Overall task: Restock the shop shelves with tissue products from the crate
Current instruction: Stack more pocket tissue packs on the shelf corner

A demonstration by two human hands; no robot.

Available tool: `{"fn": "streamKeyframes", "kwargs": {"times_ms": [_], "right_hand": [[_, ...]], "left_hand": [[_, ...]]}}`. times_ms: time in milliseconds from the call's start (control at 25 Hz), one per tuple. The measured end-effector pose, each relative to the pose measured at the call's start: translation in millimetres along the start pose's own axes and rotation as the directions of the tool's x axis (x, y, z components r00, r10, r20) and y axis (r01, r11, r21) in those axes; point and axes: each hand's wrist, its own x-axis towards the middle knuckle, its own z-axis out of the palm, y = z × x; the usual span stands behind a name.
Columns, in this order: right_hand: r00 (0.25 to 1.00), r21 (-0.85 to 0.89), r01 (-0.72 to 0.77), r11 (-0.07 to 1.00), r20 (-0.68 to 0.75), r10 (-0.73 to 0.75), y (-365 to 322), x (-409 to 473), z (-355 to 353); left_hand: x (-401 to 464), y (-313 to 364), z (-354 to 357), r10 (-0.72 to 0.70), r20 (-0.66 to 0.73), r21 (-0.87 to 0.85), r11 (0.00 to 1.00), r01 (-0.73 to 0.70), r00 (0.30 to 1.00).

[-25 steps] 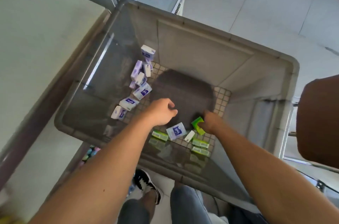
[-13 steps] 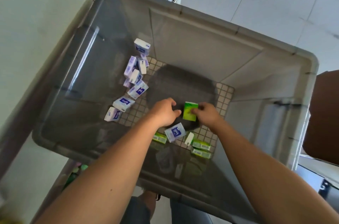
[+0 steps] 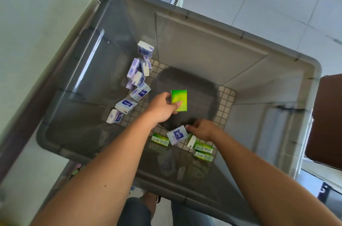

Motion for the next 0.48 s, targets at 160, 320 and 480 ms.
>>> {"fn": "streamKeyframes", "kwargs": {"times_ms": [160, 320, 480], "right_hand": [[0.997, -0.097, -0.073, 0.993, 0.013, 0.075, 0, 8, 21], [0.989, -0.058, -0.143, 0.988, -0.042, 0.141, -1, 5, 8], [0.924, 0.517, 0.093, 0.851, -0.363, 0.119, -12, -8, -31]], "left_hand": [[-3, 5, -4, 0.0, 0.021, -0.019, 1.0, 0.0, 1.0], [-6, 8, -6, 0.006, 0.039, -0.024, 1.0, -0.005, 0.999], [-8, 11, -12, 0.011, 0.021, -0.058, 0.998, -0.01, 1.0]]}}
